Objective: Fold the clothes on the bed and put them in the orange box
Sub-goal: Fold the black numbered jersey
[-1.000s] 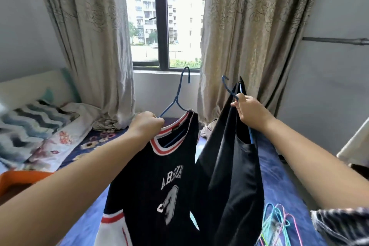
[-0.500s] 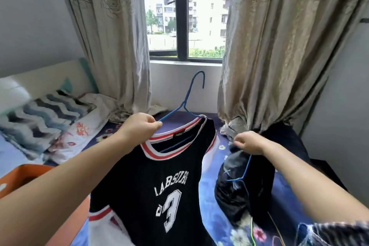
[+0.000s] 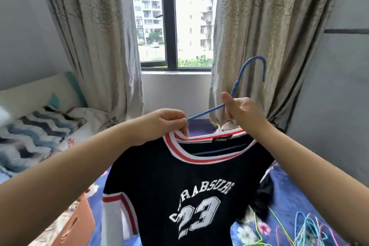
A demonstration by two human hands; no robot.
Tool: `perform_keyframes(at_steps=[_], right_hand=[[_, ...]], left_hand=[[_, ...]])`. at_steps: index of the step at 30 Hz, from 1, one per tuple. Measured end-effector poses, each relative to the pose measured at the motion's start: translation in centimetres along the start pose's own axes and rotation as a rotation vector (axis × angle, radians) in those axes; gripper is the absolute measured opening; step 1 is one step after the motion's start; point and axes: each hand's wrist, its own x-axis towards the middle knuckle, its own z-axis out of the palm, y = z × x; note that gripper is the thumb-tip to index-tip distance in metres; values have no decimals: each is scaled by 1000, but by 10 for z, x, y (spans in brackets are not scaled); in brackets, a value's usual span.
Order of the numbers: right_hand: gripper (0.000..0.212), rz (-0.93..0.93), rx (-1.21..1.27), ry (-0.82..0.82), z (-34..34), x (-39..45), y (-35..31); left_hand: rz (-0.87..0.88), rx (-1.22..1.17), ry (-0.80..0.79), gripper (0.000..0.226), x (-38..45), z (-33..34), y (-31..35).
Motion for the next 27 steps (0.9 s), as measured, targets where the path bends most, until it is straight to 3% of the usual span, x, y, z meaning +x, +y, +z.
perform_keyframes(at_steps=[3,8,12,14,16,17,19,21,24,27], right_hand=[[60,65,-32,217,-7,-1,-7],[49,115,-91,376,-20,-9,-12],[48,81,-268,455,-32,-16,-11],[54,152,-336,537,-51,-18,4],[50,336,-321,643,-74,-20,28],[50,436,-212,725,-88,-21,41],[47,627,295,892,-103,-25,55],[47,707,683,957,-111,-31,61],[46,565,936,1027,-110,-36,55],[45,394,1026,1182,-113,-33,44]], left_hand=[[71,-252,-245,19,-8,-6,-6],[134,-171,-177,19,2,2,-13],[114,-199,-378,31,10,-2,-8],[141,-148,-305,37,18,-2,-14],[170,-25,-158,46,26,-2,-26],[182,43,-125,53,31,-2,-30],[169,113,-108,60,34,3,-43],[161,94,-33,57,42,10,-53],[180,166,99,42,59,19,-54],[145,440,78,32,72,33,-46]])
